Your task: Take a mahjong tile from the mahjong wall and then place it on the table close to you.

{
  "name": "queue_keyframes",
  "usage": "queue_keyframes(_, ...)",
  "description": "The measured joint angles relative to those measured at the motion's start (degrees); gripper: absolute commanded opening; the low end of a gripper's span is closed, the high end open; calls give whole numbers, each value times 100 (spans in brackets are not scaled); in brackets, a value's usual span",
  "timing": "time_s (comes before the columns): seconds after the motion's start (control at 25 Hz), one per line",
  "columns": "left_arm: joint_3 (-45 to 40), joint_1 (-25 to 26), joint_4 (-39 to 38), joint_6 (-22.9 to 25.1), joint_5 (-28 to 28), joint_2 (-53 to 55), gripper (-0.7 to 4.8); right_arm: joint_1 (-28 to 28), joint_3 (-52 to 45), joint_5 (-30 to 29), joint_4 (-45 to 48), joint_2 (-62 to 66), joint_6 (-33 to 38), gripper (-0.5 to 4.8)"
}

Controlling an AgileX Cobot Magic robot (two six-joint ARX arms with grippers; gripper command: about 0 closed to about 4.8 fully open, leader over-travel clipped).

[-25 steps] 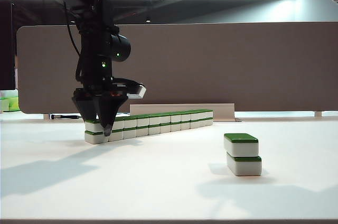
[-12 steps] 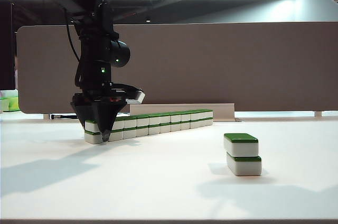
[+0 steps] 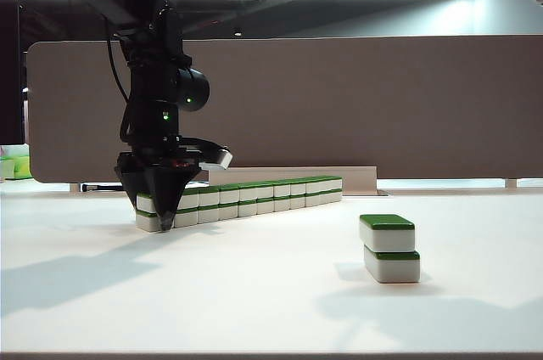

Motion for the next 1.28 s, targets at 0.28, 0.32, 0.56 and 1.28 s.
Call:
queue_keyframes(0.28, 31, -2, -15, 0, -52, 26, 263, -2, 0, 0, 4, 0, 0, -1)
queue_keyframes(0.32, 33, 0, -15, -2, -50, 28, 263, -4, 0, 2, 7, 0, 0, -1)
queue_keyframes(0.56, 42, 0, -155, 0, -52, 28, 258, -4, 0, 105, 48, -2, 0, -1)
queue_keyframes(1.28, 44, 0, -566, -107, -52, -42, 149, -4, 0, 105, 50, -2, 0, -1)
